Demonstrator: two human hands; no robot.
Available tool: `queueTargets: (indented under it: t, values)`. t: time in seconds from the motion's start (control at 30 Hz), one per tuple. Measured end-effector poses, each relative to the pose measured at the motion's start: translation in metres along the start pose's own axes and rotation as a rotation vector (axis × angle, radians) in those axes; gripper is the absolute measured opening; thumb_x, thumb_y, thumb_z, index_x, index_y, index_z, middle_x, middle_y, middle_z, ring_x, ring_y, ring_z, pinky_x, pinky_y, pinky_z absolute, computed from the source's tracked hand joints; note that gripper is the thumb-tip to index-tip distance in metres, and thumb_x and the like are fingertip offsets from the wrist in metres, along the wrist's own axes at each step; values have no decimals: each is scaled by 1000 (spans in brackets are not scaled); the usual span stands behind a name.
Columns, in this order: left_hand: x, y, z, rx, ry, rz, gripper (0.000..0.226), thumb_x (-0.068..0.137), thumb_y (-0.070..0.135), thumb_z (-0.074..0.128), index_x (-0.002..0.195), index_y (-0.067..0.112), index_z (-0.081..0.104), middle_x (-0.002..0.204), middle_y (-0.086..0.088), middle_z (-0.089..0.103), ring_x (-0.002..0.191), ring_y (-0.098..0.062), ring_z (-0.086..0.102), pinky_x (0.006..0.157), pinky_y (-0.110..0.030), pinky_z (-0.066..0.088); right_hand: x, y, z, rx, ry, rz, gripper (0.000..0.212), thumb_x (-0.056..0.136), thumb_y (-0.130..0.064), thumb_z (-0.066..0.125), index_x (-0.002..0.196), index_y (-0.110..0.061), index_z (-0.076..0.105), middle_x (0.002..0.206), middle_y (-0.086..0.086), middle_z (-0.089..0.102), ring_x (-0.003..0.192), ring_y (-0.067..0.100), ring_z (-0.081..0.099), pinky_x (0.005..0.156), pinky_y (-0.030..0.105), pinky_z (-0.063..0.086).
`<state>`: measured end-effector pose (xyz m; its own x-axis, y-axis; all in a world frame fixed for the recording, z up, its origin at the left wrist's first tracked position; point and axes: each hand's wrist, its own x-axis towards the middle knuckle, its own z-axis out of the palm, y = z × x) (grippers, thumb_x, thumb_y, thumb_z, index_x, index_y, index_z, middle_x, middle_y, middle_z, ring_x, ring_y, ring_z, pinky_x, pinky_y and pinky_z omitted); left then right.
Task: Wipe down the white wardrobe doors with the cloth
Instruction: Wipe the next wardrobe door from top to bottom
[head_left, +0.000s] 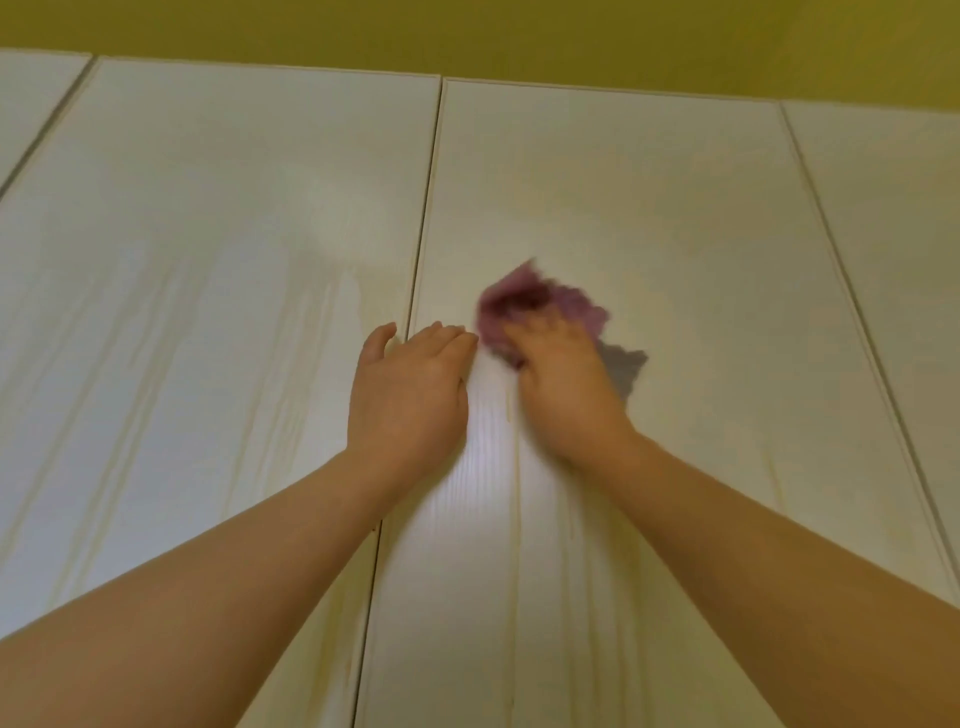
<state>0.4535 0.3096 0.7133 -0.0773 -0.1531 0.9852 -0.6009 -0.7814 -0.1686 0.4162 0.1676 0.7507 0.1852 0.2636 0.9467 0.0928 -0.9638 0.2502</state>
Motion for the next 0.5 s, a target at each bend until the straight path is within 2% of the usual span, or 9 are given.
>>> queueTargets:
  t: [0.07,0.13,0.2,0.27,0.37,0.43,0.5]
  values:
    - [-1,3,4,-33,21,-41,52,83,16,22,110,11,67,108,-4,68,96,-25,65,105,-47,31,-15,-10,3,76,-36,-162,51,89,-11,31,139,-19,41,146,0,38,139,17,23,115,28,7]
    - [-4,6,9,14,46,-21,48,82,14,27,107,10,68,107,-5,69,97,-25,66,101,-50,36,-11,1,-2,67,-61,-197,49,91,-14,30,137,-20,44,144,0,40,136,15,28,115,31,15]
    - [-6,4,14,67,63,8,38,80,3,46,111,7,68,114,-10,68,108,-28,64,100,-55,35,-3,23,-9,55,-9,-103,57,83,-17,26,135,-19,47,139,4,45,131,21,37,111,36,26]
    - [-9,7,12,65,1,-1,41,85,0,54,125,7,60,131,-12,58,125,-29,52,107,-56,23,-2,43,-18,68,124,63,58,79,-12,29,134,-17,49,135,9,49,126,27,42,107,39,30]
    - [-11,9,7,126,-103,-28,49,101,17,29,149,18,25,157,-1,21,146,-16,14,114,-46,-7,-17,39,-15,44,207,140,51,82,-2,36,129,-13,54,134,10,50,128,28,38,107,37,25]
    - [-11,8,6,149,-143,-35,50,103,25,19,152,22,12,159,5,8,146,-11,1,114,-44,-13,-29,22,-8,61,134,-1,52,82,-8,32,127,-16,56,132,6,52,129,26,37,110,40,22]
    - [-11,7,4,144,-162,-43,51,102,27,17,152,23,8,159,6,5,146,-10,-1,113,-45,-14,-36,19,-7,27,-9,-129,55,82,-13,26,130,-17,53,136,2,49,133,21,31,114,39,15]
